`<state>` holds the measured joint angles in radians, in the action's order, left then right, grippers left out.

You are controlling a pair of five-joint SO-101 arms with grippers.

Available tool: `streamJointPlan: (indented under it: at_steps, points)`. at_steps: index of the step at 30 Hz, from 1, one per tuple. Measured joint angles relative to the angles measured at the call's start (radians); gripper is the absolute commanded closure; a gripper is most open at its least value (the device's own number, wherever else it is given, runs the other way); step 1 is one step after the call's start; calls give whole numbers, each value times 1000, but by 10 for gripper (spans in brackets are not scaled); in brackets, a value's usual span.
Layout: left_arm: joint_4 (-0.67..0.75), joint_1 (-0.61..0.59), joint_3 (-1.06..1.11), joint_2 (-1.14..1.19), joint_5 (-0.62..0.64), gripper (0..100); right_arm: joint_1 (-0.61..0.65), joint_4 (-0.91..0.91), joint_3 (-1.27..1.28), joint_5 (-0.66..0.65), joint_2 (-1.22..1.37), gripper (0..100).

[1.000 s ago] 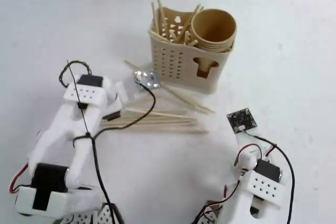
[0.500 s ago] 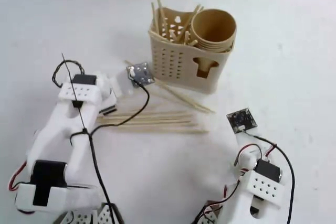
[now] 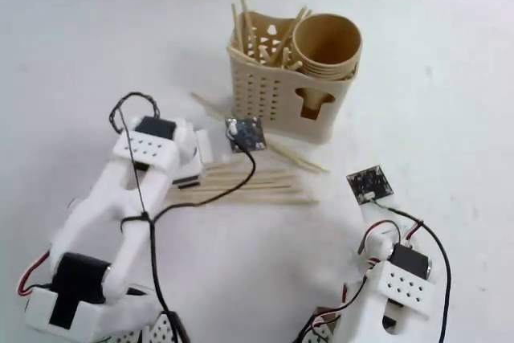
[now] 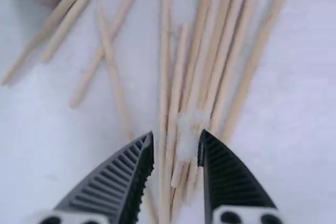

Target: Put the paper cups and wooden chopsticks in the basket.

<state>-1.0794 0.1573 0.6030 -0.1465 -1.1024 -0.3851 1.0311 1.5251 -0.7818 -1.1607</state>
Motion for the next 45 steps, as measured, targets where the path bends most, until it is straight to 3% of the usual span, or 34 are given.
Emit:
streamJointPlan:
  at_steps: [9, 14, 25, 38, 45]
  points:
    - [170, 31, 55, 184, 2, 860, 0, 0, 0, 0, 0, 981]
    - [170, 32, 43, 210, 3, 980, 0, 0, 2, 0, 0, 981]
    - [169, 31, 43, 201, 3, 976, 0, 0, 2, 0, 0, 981]
    - [-57, 29, 44, -212, 3, 976, 0, 0, 2, 0, 0, 981]
    - [-75, 29, 44, -250, 11, 976, 0, 0, 2, 0, 0, 981]
